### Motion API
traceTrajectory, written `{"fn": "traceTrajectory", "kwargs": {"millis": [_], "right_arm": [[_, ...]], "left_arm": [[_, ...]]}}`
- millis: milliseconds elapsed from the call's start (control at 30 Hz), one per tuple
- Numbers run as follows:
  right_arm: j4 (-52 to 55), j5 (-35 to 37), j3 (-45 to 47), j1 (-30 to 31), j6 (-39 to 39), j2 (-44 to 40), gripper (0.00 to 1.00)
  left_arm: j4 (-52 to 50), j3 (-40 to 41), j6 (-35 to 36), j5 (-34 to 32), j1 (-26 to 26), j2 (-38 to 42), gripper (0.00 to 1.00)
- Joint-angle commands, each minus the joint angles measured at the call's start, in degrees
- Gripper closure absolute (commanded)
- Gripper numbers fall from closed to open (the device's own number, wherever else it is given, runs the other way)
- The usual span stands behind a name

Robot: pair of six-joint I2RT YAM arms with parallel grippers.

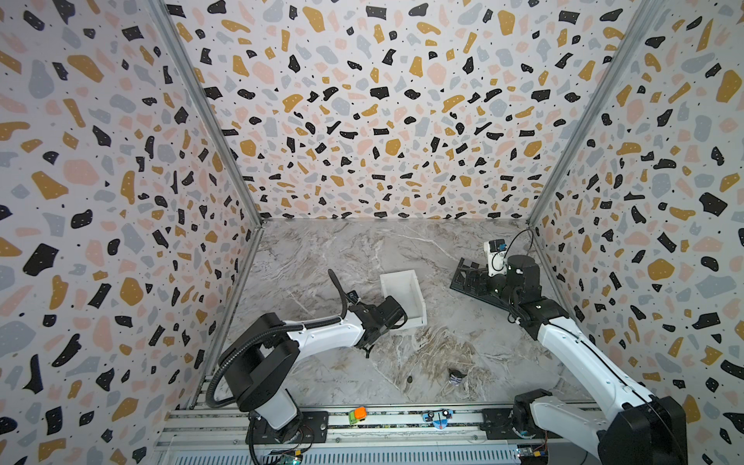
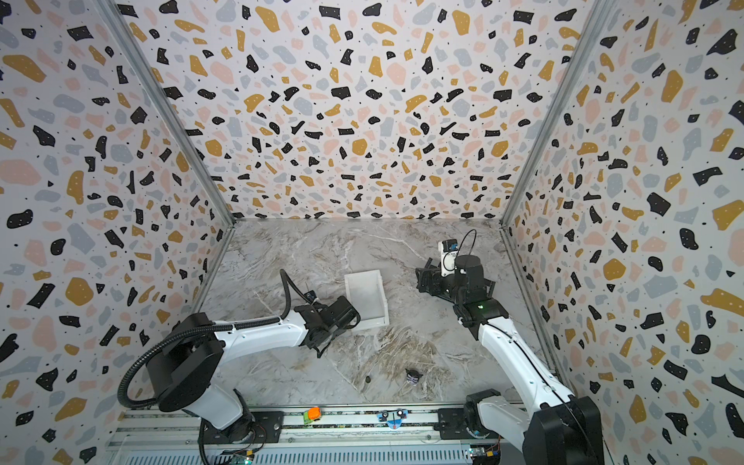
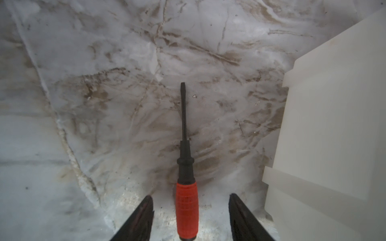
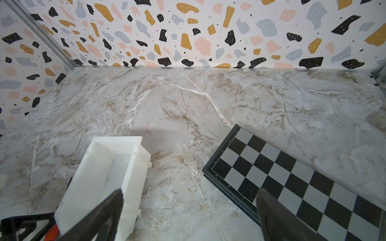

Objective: Put the screwdriver in the bin
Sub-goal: Pick up the screwdriver from the center of the table.

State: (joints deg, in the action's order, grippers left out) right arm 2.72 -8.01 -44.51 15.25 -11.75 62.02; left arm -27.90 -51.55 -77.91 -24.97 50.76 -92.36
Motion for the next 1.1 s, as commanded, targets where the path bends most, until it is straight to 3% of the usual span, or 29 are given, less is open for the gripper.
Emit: {"fn": "traceTrajectory", "kwargs": {"millis": [0,467,933,1067], "right_arm": [[0.4,-0.7,0.0,-0.3,-1.0,-1.1,0.01],[0.4,-1.1,0.8,-0.9,-1.6,-1.5,0.01],[0.7,-1.4,1.5,-2.1,-1.6,-2.4,0.01],[0.7,-1.4,1.5,-2.3,-1.7,-2.5,0.01]], "left_arm": [[-0.2,0.7,-1.2,-1.8,0.1,-0.2,0.44],[2.3,2.6,-1.6,-0.8,0.0,-1.7,0.59],[2.1,2.9,-2.2,0.0,0.0,-3.0,0.63],[2.2,3.0,-2.4,0.0,0.0,-3.0,0.71]]}}
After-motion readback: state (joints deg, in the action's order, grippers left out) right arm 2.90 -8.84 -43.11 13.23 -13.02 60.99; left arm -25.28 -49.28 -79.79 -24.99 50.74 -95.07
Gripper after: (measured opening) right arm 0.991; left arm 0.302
